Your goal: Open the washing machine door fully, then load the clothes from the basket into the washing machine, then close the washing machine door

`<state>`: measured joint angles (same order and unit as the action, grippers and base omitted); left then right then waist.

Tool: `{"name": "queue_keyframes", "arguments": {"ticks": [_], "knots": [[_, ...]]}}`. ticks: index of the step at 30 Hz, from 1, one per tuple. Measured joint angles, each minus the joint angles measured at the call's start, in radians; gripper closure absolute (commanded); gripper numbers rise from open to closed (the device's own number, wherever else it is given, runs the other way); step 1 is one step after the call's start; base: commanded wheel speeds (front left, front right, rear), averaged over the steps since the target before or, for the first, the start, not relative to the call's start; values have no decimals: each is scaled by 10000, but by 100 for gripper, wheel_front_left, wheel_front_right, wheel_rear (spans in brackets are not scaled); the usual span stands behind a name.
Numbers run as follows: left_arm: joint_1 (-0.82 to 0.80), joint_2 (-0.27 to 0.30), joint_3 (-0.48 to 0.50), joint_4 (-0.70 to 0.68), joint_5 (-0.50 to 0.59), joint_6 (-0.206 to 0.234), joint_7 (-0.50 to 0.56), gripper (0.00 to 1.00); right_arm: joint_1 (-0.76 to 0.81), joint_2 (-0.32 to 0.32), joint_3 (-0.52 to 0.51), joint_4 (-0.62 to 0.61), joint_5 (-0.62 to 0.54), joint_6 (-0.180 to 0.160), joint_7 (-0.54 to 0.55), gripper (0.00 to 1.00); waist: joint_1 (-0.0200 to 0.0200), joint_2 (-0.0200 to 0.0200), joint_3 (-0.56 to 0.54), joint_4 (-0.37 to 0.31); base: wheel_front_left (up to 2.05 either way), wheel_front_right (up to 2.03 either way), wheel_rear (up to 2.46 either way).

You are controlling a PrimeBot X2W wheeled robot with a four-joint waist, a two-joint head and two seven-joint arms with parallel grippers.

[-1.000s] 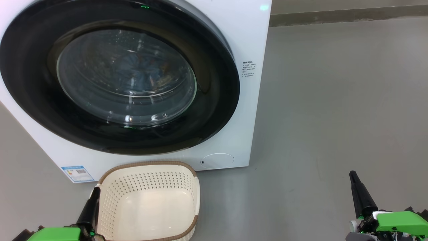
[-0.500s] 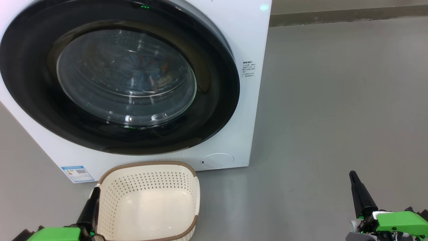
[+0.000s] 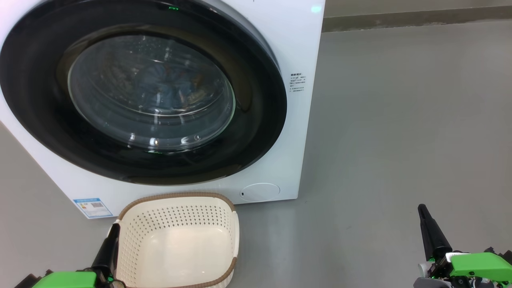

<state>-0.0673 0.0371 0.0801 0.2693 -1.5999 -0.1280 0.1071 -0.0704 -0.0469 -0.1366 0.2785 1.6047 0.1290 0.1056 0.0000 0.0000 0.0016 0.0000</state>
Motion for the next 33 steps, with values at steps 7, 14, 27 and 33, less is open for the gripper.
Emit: {"name": "queue_keyframes", "arguments": {"ticks": [7,14,27,33], "knots": [[0,0,0,0,0,0,0,100,-1,0,0,0,0,0,0,100,0,0,0,0,0,0,0],[0,0,0,0,0,0,0,100,-1,0,0,0,0,0,0,100,0,0,0,0,0,0,0],[0,0,0,0,0,0,0,100,-1,0,0,0,0,0,0,100,0,0,0,0,0,0,0],[0,0,0,0,0,0,0,100,-1,0,0,0,0,0,0,100,-1,0,0,0,0,0,0]]}}
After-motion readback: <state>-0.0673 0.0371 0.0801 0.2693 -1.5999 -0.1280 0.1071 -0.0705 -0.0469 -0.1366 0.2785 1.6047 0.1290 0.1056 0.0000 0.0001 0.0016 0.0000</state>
